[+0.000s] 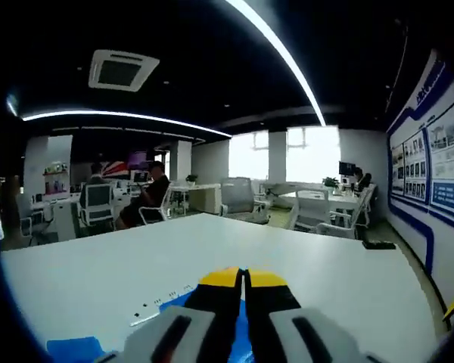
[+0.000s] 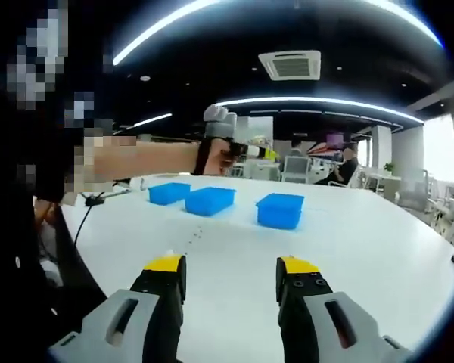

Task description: Pick up the resistors one by one and place each resistor into its matching bin, sorting the parts by color and model until every resistor is separated into the correct bin for its type

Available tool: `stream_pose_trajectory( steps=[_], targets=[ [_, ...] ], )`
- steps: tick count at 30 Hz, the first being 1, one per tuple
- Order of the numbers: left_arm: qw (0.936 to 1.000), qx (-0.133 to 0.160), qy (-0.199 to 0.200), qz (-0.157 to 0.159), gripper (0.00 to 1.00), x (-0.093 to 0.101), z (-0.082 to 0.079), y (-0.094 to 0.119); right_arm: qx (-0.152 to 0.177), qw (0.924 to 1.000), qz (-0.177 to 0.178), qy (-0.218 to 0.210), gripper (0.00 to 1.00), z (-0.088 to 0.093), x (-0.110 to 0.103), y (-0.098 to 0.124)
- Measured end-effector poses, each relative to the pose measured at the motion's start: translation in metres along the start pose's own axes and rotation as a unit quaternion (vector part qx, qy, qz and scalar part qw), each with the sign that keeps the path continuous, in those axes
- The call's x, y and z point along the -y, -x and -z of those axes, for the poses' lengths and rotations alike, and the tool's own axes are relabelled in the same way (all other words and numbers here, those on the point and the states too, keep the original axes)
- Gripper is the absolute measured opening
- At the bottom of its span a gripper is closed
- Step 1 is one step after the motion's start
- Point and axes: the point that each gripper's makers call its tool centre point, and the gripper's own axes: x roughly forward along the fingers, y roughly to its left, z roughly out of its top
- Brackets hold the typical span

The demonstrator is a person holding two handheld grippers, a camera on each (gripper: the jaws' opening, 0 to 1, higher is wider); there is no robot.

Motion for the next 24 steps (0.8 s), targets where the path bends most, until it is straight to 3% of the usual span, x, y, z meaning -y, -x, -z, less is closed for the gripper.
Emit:
stream_pose_trajectory(
  steps=[7, 9, 12, 15, 19, 24],
  targets=[
    [0.9999, -0.014, -0.001, -0.009, 0.06, 0.000, 0.012, -0.009, 0.000, 1.0000, 0.004, -0.004, 0.49, 0.001, 0.004, 0.002],
    [0.9998, -0.013, -0.002, -0.012, 0.12, -0.001, 0.012, -0.008, 0.001, 1.0000, 0.003, -0.004, 0.49, 0.000, 0.004, 0.002],
    [0.9997, -0.012, -0.008, -0.021, 0.31, -0.003, 0.014, -0.006, 0.001, 1.0000, 0.002, -0.003, 0.49, 0.000, 0.003, 0.002],
    [0.9997, -0.015, -0.009, -0.016, 0.32, -0.001, 0.016, -0.001, 0.001, 1.0000, 0.001, -0.003, 0.49, 0.000, 0.002, 0.002],
    [0.9998, -0.014, -0.012, -0.012, 0.33, 0.002, 0.020, 0.014, 0.001, 1.0000, -0.002, -0.001, 0.49, -0.001, -0.002, 0.000],
    [0.9999, -0.007, -0.010, -0.003, 0.33, 0.012, 0.027, 0.052, 0.003, 0.9999, -0.009, 0.003, 0.49, -0.004, -0.007, -0.004]
  ],
)
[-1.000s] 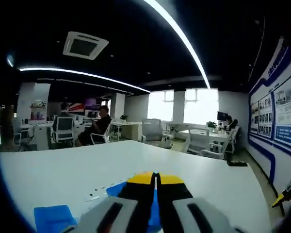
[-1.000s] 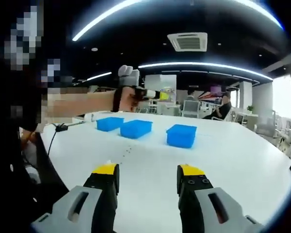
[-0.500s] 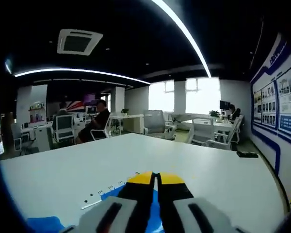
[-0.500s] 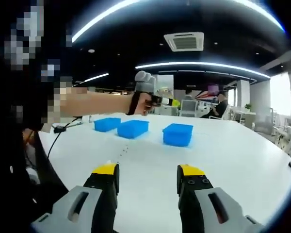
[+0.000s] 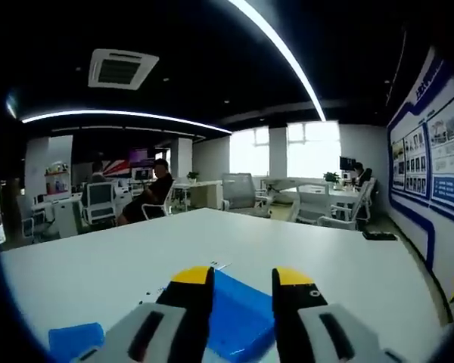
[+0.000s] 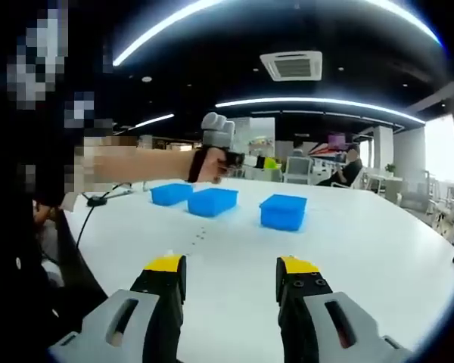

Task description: Pick up the resistors one by one and place each resistor into its matching bin, sorting the parts by color and model until every resistor is separated into the correct bin for its type

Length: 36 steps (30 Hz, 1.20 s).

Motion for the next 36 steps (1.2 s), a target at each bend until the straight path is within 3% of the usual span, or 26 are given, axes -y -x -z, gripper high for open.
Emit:
stream_pose_trajectory(
  steps=[6, 9, 12, 13, 14, 19, 24, 29, 32, 36],
  targets=[
    [0.9999, 0.001, 0.003, 0.010, 0.32, 0.017, 0.020, 0.062, -0.001, 0.9999, -0.010, 0.007, 0.49, -0.002, -0.004, -0.006],
    [0.9998, 0.008, 0.013, 0.010, 0.32, 0.023, 0.031, 0.105, -0.001, 0.9998, -0.018, 0.009, 0.48, -0.005, -0.007, -0.009],
    [0.9994, 0.025, 0.024, 0.008, 0.32, 0.031, 0.038, 0.145, 0.004, 0.9997, -0.024, 0.008, 0.48, -0.009, -0.012, -0.013],
    [0.9993, 0.028, 0.024, 0.009, 0.32, 0.032, 0.039, 0.150, 0.007, 0.9996, -0.027, 0.011, 0.48, -0.011, -0.015, -0.014],
    [0.9986, 0.041, 0.032, 0.006, 0.33, 0.037, 0.044, 0.176, 0.008, 0.9995, -0.029, 0.012, 0.48, -0.012, -0.016, -0.015],
    [0.9965, 0.073, 0.037, -0.015, 0.34, 0.040, 0.052, 0.236, 0.004, 0.9991, -0.038, 0.018, 0.49, -0.012, -0.024, -0.019],
    [0.9954, 0.082, 0.036, -0.033, 0.38, 0.039, 0.061, 0.276, 0.002, 0.9988, -0.042, 0.023, 0.49, -0.013, -0.029, -0.021],
    [0.9949, 0.063, 0.050, -0.061, 0.40, 0.035, 0.087, 0.320, 0.004, 0.9986, -0.043, 0.029, 0.49, -0.017, -0.031, -0.022],
    [0.9952, 0.053, 0.050, -0.066, 0.41, 0.033, 0.095, 0.327, 0.004, 0.9985, -0.045, 0.032, 0.49, -0.018, -0.033, -0.022],
    [0.9972, 0.027, 0.044, -0.054, 0.45, 0.026, 0.101, 0.321, 0.000, 0.9984, -0.048, 0.032, 0.49, -0.015, -0.037, -0.022]
  ],
)
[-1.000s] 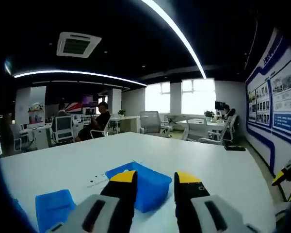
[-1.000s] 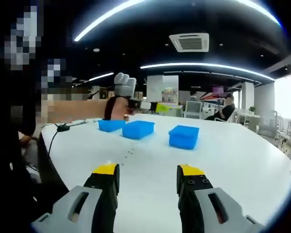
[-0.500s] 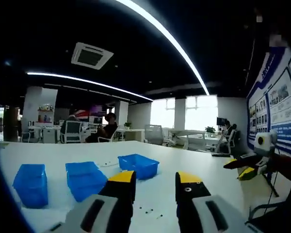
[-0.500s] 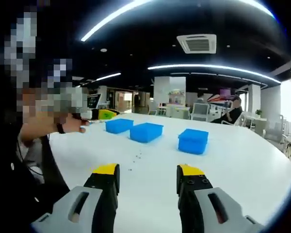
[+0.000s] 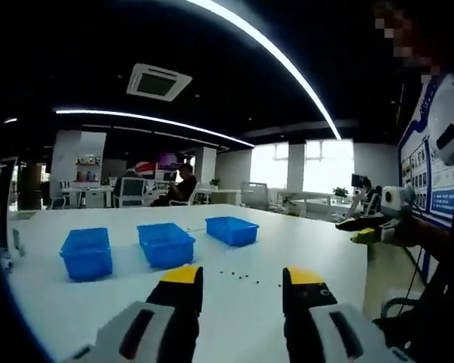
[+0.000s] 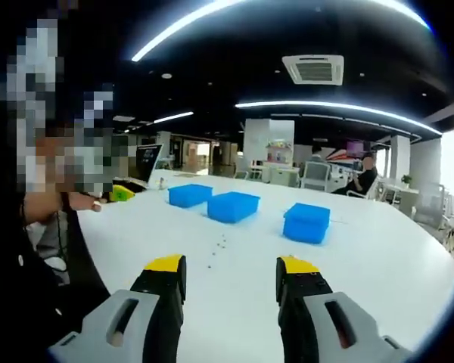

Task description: Pick up the resistors one by one and place each resistor into its matching bin, sorting the parts by color and model until every resistor is separated into the correct bin for its type

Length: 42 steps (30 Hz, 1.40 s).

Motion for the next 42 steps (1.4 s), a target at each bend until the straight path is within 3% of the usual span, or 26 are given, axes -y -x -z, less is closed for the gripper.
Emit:
stream_pose_trajectory(
  steps=[3, 7, 10, 15, 19, 21, 28, 32, 34, 35, 37, 39, 42],
  targets=[
    [0.9989, -0.037, 0.024, 0.017, 0.44, -0.004, 0.005, -0.012, -0.004, 1.0000, -0.002, 0.002, 0.49, 0.002, -0.003, 0.000],
    [0.9943, -0.094, -0.018, 0.047, 0.44, -0.008, 0.010, -0.036, -0.009, 0.9999, -0.005, 0.003, 0.49, 0.004, -0.005, 0.001],
    [0.9861, -0.140, -0.030, 0.085, 0.47, -0.002, 0.014, -0.056, -0.015, 0.9999, -0.006, 0.006, 0.49, 0.007, -0.005, 0.001],
    [0.9707, -0.199, -0.076, 0.110, 0.46, -0.009, 0.017, -0.088, -0.020, 0.9998, -0.008, 0.005, 0.50, 0.013, -0.004, 0.002],
    [0.9490, -0.266, -0.115, 0.124, 0.43, -0.017, 0.024, -0.124, -0.025, 0.9997, -0.008, -0.001, 0.50, 0.021, -0.003, 0.004],
    [0.9428, -0.283, -0.115, 0.133, 0.41, -0.016, 0.026, -0.139, -0.026, 0.9996, -0.005, -0.005, 0.50, 0.024, 0.000, 0.006],
    [0.9057, -0.361, -0.149, 0.164, 0.35, -0.018, 0.045, -0.171, -0.029, 0.9994, 0.006, -0.018, 0.50, 0.032, 0.008, 0.011],
    [0.8726, -0.408, -0.191, 0.188, 0.31, -0.017, 0.061, -0.177, -0.032, 0.9992, 0.010, -0.022, 0.50, 0.035, 0.012, 0.013],
    [0.8640, -0.423, -0.195, 0.192, 0.30, -0.015, 0.068, -0.180, -0.032, 0.9991, 0.012, -0.025, 0.50, 0.037, 0.014, 0.013],
    [0.8556, -0.431, -0.206, 0.201, 0.28, -0.014, 0.072, -0.181, -0.032, 0.9991, 0.013, -0.026, 0.50, 0.038, 0.015, 0.013],
    [0.8451, -0.439, -0.224, 0.207, 0.27, -0.015, 0.077, -0.185, -0.032, 0.9990, 0.015, -0.028, 0.50, 0.039, 0.016, 0.013],
    [0.8426, -0.441, -0.230, 0.205, 0.25, -0.017, 0.081, -0.190, -0.032, 0.9989, 0.016, -0.031, 0.50, 0.040, 0.017, 0.013],
    [0.8316, -0.457, -0.228, 0.218, 0.20, -0.019, 0.087, -0.191, -0.033, 0.9988, 0.018, -0.032, 0.50, 0.041, 0.019, 0.013]
  ],
)
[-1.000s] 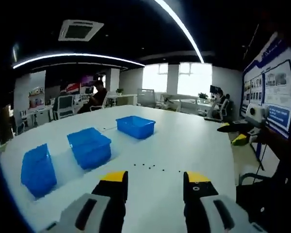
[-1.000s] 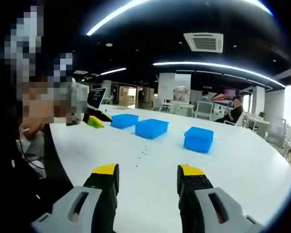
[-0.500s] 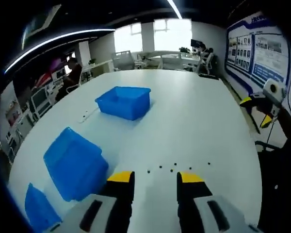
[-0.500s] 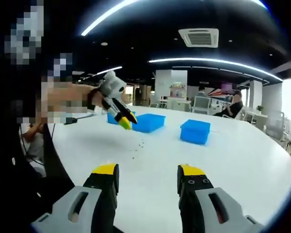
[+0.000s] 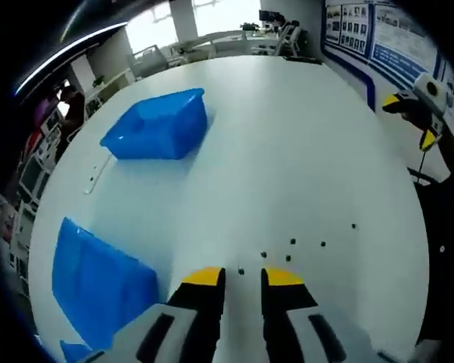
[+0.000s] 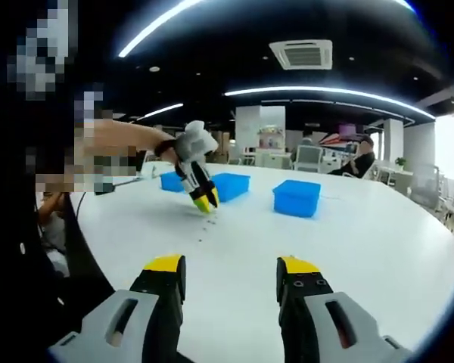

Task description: Pick up the resistors one by one and place each resistor into its matching bin, sorting the parts by color and model until every resistor is separated into the correct bin for its type

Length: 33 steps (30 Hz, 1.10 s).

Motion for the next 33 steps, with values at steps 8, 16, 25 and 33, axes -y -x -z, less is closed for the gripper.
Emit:
stream_pose_trajectory(
  steps=[8, 16, 25, 33],
  targets=[
    [0.9995, -0.016, 0.015, 0.024, 0.13, -0.0034, 0.0032, -0.0012, 0.001, 1.0000, 0.007, -0.003, 0.50, 0.0010, 0.0044, 0.0009],
    [0.9980, -0.023, 0.022, 0.055, 0.08, 0.0008, 0.0023, -0.0031, -0.002, 1.0000, 0.005, -0.004, 0.49, 0.0038, 0.0025, 0.0010],
    [0.9941, -0.007, 0.079, 0.075, 0.06, -0.0001, 0.0012, -0.0046, -0.005, 0.9999, 0.007, -0.007, 0.49, 0.0073, 0.0029, 0.0038],
    [0.9948, 0.020, 0.078, 0.062, 0.06, 0.0027, 0.0026, -0.0021, -0.002, 1.0000, 0.007, -0.006, 0.49, 0.0039, 0.0024, 0.0040]
  ],
)
